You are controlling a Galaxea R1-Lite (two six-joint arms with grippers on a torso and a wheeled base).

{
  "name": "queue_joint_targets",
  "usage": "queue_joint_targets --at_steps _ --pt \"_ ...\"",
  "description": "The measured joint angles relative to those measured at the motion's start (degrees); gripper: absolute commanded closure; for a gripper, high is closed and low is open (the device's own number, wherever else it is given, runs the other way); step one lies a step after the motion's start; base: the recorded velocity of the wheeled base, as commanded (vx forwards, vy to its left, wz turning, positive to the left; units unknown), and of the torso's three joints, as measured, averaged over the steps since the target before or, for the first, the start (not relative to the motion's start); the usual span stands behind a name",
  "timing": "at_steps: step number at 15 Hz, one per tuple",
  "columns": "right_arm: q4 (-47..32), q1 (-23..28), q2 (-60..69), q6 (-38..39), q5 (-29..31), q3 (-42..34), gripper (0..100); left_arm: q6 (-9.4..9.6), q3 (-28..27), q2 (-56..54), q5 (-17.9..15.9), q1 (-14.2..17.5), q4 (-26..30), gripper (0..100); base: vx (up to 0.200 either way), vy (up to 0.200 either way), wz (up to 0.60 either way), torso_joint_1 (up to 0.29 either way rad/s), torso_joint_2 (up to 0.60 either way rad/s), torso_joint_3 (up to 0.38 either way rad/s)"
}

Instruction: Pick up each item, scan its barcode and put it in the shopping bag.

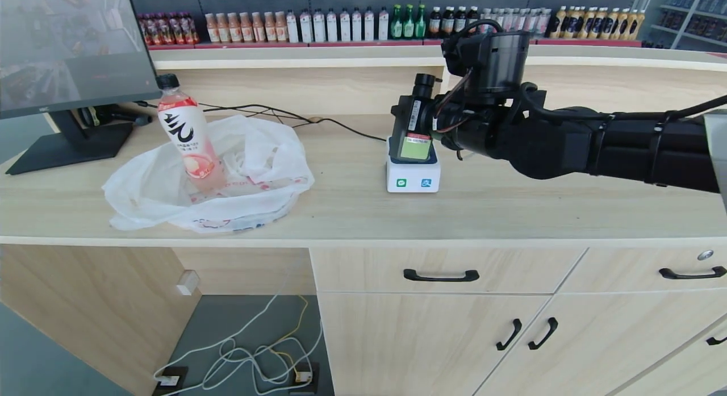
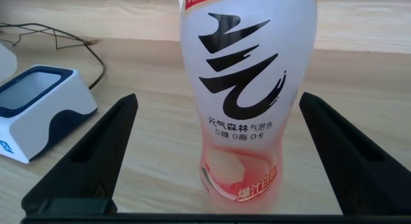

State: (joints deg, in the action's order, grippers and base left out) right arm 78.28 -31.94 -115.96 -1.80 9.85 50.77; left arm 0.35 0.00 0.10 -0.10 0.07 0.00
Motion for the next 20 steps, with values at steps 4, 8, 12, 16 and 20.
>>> queue_joint_targets --at_steps 4,8,12,16,20 --pt "-0.84 1.21 -1.51 0.00 -0.06 2.12 0 0.00 0.00 0.00 0.00 -0.02 0.00 0 0.000 0.000 0.00 0.000 0.00 0.000" --pt "-3.21 2.17 -2.78 0.04 -0.30 4.88 0 0.00 0.00 0.00 0.00 0.00 0.02 0 0.000 0.000 0.00 0.000 0.00 0.000" --pt "-4.27 2.84 -3.61 0.04 -0.50 6.39 0 0.00 0.00 0.00 0.00 0.00 0.00 0 0.000 0.000 0.00 0.000 0.00 0.000" --pt "-4.43 2.95 -4.27 -0.02 -0.52 7.61 0 0.00 0.00 0.00 0.00 -0.02 0.00 0 0.000 0.000 0.00 0.000 0.00 0.000" --pt "-6.00 2.95 -5.05 -0.11 -0.46 11.07 0 -0.02 0.00 0.00 0.00 -0.02 0.00 0 0.000 0.000 0.00 0.000 0.00 0.000"
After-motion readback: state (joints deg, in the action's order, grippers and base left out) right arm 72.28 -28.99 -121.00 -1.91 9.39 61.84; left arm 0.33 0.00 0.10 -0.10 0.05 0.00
